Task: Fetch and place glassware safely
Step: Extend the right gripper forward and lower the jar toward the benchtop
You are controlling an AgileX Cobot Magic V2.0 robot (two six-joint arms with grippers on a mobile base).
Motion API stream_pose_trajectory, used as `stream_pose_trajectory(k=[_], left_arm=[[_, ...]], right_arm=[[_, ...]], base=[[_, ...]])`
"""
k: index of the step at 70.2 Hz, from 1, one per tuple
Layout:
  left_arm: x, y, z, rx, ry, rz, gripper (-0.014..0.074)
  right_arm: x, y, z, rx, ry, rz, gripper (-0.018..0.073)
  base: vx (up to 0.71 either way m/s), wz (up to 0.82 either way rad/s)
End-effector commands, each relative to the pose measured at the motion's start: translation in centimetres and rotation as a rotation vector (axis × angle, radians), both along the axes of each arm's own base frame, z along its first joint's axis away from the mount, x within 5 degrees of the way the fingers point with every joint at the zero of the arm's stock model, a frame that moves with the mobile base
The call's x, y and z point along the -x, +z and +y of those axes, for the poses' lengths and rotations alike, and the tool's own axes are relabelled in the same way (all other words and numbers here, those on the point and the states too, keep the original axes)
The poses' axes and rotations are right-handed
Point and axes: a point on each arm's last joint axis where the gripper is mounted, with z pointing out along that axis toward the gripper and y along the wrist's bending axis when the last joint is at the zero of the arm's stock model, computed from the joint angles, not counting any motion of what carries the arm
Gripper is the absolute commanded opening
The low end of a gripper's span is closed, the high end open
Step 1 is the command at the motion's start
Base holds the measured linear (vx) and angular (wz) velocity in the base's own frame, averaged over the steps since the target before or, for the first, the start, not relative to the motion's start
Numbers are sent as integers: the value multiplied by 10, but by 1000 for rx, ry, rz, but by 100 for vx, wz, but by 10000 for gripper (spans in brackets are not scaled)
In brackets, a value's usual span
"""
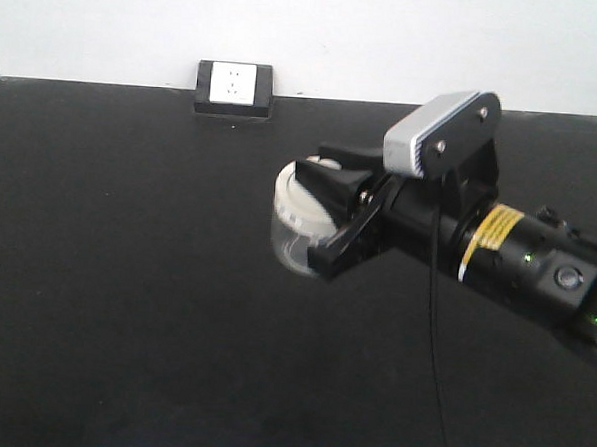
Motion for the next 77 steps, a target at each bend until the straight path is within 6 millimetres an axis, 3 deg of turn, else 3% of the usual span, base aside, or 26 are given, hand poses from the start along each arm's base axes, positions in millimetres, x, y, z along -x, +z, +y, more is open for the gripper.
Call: stream_pose_trajectory(k=[1,19,34,53,77], left_arm=[[-1,17,-1,12,-8,-97,-7],[-1,17,-1,12,-8,-97,-7],[-1,17,-1,12,-8,-97,-7],[-1,17,-1,12,-8,-97,-7],[-1,17,-1,12,-8,-97,-7]], right_arm=[[-19,22,-8,-117,0,-95,-1],[-78,-10,-19,-111,13,-120,-1],[-116,-60,-21,-141,93,-167,-1],[-133,-119,-18,-82,113,-144,0],[-137,-149,-17,-40,109,-114,-1]], base=[[0,0],[0,0],[0,0],[0,0],[0,0]])
